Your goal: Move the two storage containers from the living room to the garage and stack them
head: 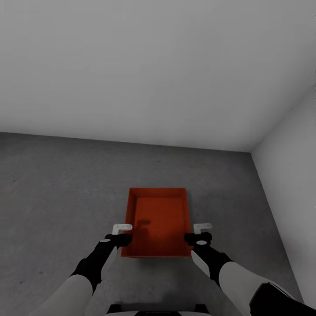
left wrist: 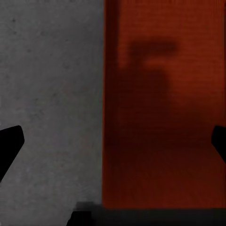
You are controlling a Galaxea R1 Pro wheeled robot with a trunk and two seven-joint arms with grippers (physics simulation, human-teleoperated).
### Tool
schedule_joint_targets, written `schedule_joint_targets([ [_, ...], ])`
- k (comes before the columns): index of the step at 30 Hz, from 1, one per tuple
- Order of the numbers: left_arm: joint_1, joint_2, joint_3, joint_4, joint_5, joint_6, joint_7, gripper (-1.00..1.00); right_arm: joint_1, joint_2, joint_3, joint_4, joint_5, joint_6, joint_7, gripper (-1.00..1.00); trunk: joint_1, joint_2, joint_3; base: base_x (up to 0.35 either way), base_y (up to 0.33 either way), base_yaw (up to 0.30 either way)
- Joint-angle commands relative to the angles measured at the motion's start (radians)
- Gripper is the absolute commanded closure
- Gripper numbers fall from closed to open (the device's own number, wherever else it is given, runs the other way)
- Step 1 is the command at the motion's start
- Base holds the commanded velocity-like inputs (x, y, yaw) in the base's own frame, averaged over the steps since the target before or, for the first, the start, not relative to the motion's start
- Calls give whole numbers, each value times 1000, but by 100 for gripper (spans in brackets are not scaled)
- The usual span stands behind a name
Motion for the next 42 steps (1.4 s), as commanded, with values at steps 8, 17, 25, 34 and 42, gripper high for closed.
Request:
schedule_joint_targets([
  [8,0,1,-2,-3,3,5,5,-100,-1,0,9,-1,-6,3,-6,-100,-31,56,37,0,0,0],
  [17,0,1,-2,-3,3,4,5,-100,-1,0,9,-1,-6,3,-6,-100,-61,112,76,0,0,0],
  [25,0,3,5,-29,9,1,5,-100,-1,-1,8,-1,-6,3,-6,-100,-61,112,88,34,0,0],
  [34,0,1,0,-76,11,4,4,-100,-1,-2,8,-1,-6,3,-6,-100,-61,112,102,23,0,0],
  [42,0,1,2,-76,12,40,3,-100,-1,-2,8,-1,-6,3,-6,-100,-61,112,115,-111,0,0],
])
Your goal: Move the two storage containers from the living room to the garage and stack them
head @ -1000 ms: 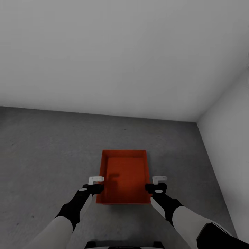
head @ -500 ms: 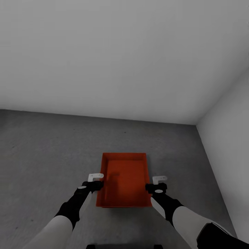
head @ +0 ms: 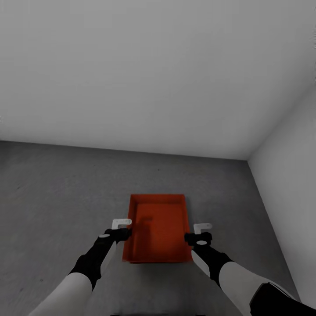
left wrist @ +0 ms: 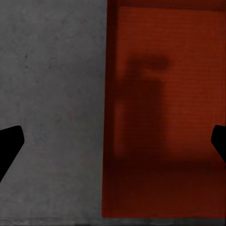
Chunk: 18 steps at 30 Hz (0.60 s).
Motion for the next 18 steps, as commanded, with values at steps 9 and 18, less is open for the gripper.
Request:
schedule_joint_targets([
  [9,0,1,-2,-4,2,46,5,-100,-1,-1,8,-1,-7,3,-7,-100,0,-1,5,-321,0,0],
  [18,0,1,-4,-5,2,41,5,-100,-1,0,9,-1,-7,3,-7,-100,0,-1,5,-338,0,0],
])
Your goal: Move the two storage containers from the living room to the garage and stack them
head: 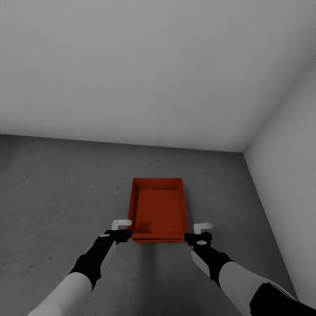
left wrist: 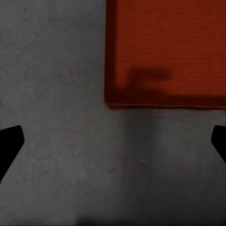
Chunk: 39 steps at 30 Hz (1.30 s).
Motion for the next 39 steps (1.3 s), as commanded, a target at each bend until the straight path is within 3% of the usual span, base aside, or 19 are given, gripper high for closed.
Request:
schedule_joint_targets([
  [1,0,0,-3,-2,3,5,5,-100,-1,0,9,-1,-6,3,-7,-100,0,-1,-1,-339,0,0],
  [16,0,2,-3,-2,3,2,2,-100,-1,-1,8,-1,-6,4,-7,-100,0,-1,-1,-315,0,0],
  [39,0,5,-5,4,-5,1,0,-100,6,5,8,0,-9,3,-7,-100,0,-1,29,-15,0,0],
])
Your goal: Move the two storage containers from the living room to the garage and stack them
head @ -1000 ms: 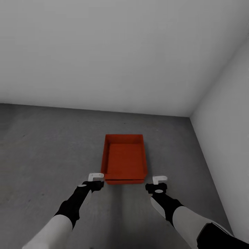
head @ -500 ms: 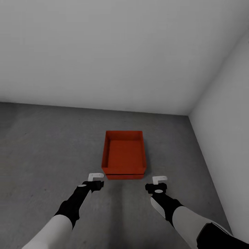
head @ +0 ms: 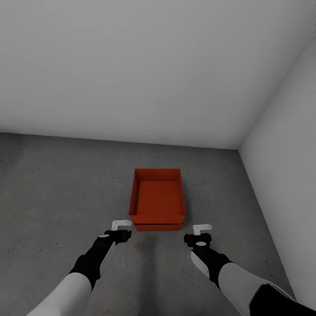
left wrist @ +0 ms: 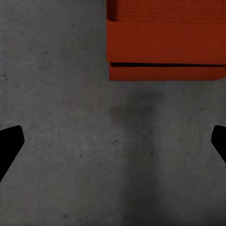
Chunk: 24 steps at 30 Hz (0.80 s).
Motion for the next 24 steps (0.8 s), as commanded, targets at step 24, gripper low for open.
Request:
schedule_joint_targets([
  [24,0,70,2,205,18,-63,-26,-100,-5,5,10,32,-13,11,-2,-100,0,-1,10,0,0,0],
])
